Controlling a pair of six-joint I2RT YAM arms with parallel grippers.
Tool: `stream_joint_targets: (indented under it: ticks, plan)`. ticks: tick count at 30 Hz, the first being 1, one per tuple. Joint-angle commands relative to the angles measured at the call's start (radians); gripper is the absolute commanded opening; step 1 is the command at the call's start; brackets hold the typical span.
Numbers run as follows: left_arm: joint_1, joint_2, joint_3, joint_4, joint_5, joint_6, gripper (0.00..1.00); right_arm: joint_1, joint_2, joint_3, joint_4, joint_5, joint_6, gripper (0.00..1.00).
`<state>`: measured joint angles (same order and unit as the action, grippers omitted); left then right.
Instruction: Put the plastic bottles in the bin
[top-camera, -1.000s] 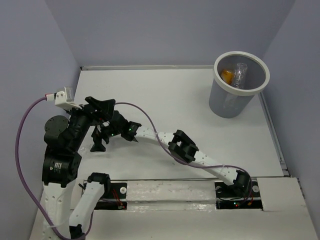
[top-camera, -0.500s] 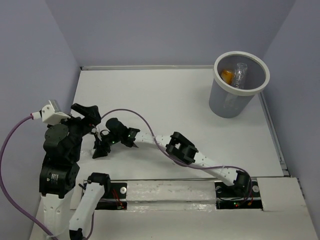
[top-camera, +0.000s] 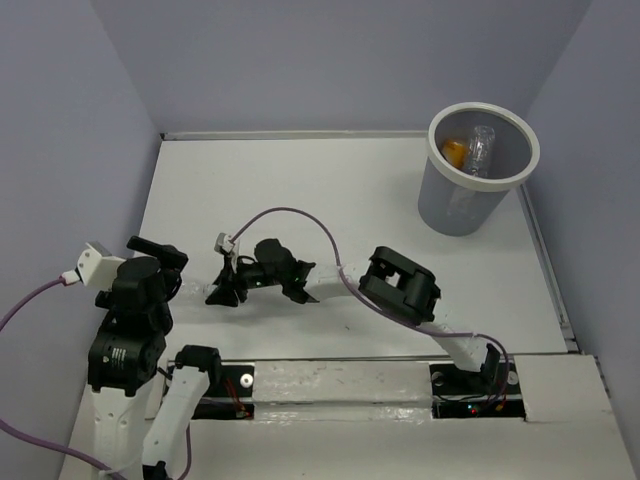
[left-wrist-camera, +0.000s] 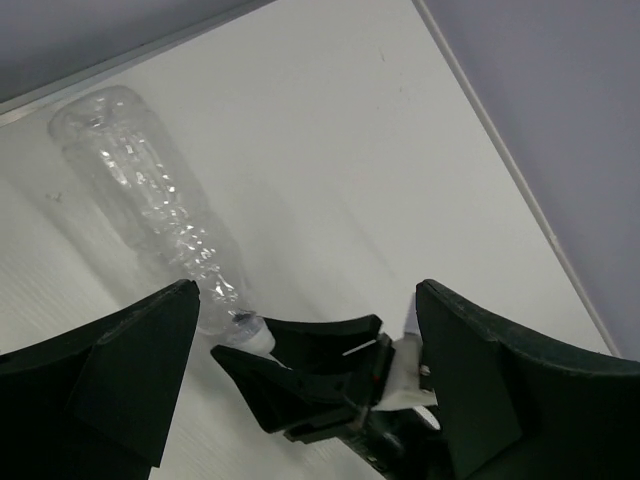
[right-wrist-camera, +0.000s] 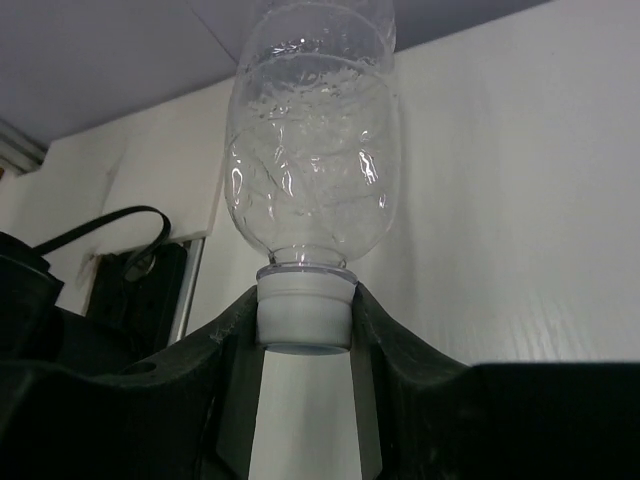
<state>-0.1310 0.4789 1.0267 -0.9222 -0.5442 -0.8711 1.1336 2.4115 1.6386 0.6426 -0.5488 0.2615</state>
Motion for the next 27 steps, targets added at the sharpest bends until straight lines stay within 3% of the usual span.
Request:
stream_joint_targets:
  ticks: [1,8,14,21,24,27]
  plan:
    - [-0.001,0.0,-0.011,0.049,-0.01,-0.029,0.99,-0.047,-0.192,-0.195,0.318,0.101,0.056,0.0]
    - [-0.001,0.02,0.036,0.232,0.11,0.096,0.99,-0.095,-0.428,-0.434,0.281,0.205,-0.017,0.0]
    - [-0.001,0.07,0.078,0.44,0.37,0.225,0.99,-0.146,-0.641,-0.534,0.102,0.398,-0.09,0.0]
    - [-0.001,0.05,-0.042,0.634,0.771,0.356,0.99,-0.215,-0.937,-0.53,-0.367,0.63,-0.182,0.0]
    - [-0.001,0.006,-0.175,0.715,0.962,0.371,0.99,-0.297,-1.078,-0.443,-0.698,0.72,-0.174,0.0]
    - [0.001,-0.026,-0.269,0.808,1.082,0.353,0.99,-0.395,-1.114,-0.338,-0.979,0.791,-0.174,0.0]
